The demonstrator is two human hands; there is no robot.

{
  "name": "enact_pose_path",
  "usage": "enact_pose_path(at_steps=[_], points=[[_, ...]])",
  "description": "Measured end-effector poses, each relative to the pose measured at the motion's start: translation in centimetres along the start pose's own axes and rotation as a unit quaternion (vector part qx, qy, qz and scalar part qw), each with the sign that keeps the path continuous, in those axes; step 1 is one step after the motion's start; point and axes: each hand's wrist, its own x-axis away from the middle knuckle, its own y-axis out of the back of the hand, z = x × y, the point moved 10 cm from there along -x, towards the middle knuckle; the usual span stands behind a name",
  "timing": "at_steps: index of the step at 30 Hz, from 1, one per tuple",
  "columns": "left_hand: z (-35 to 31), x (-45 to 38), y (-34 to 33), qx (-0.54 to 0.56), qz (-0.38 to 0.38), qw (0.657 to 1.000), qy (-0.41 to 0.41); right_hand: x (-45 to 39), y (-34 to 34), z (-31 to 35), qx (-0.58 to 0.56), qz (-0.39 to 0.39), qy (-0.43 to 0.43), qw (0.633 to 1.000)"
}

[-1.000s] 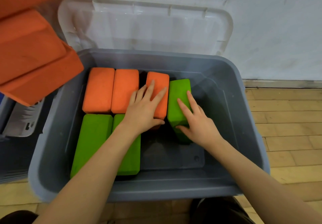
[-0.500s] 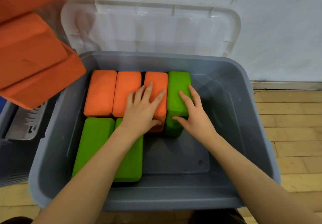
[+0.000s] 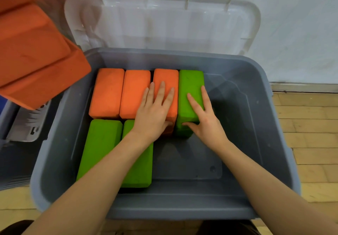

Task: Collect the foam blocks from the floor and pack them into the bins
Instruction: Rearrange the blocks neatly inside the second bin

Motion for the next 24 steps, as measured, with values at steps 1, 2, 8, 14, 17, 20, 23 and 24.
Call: enact_pose_path(at_steps=[1, 2, 8, 14, 17, 20, 23, 24], points=[[0.0, -0.1, 0.1, -0.006, -0.005, 1.000, 0.004, 0.1, -0.1, -0.1, 0.001, 0.002, 0.002, 1.000], [-0.1, -0.1, 0.0, -0.016, 0.000, 1.000, 0.011, 0.2, -0.2, -0.2, 0.002, 0.004, 0.003, 1.000], [-0.2, 0.7, -0.8, -0.039, 0.052, 0.997, 0.050, 0.6, -1.0, 0.0, 0.061, 0.038, -0.027, 0.997], [0.3, 1.1, -0.8, 0.025, 0.128, 0.991, 0.028, 0.9, 0.3, 0.6, 0.120, 0.066, -0.050, 0.989], [0.9, 1.6, 0.8, 0.103, 0.121, 0.986, 0.051, 0.5, 1.7, 1.1, 0.141, 0.080, -0.071, 0.984], [1.4, 2.1, 5.3, 0.122, 0.010, 0.991, 0.056, -0.3, 4.3, 3.5, 0.146, 0.048, -0.066, 0.986], [1.9, 2.9, 11.9, 0.122, -0.126, 0.984, 0.041, -1.4, 7.5, 7.2, 0.115, -0.006, -0.063, 0.991], [2.2, 3.3, 14.3, 0.120, -0.165, 0.978, 0.035, -1.9, 8.5, 8.6, 0.106, -0.022, -0.058, 0.992]])
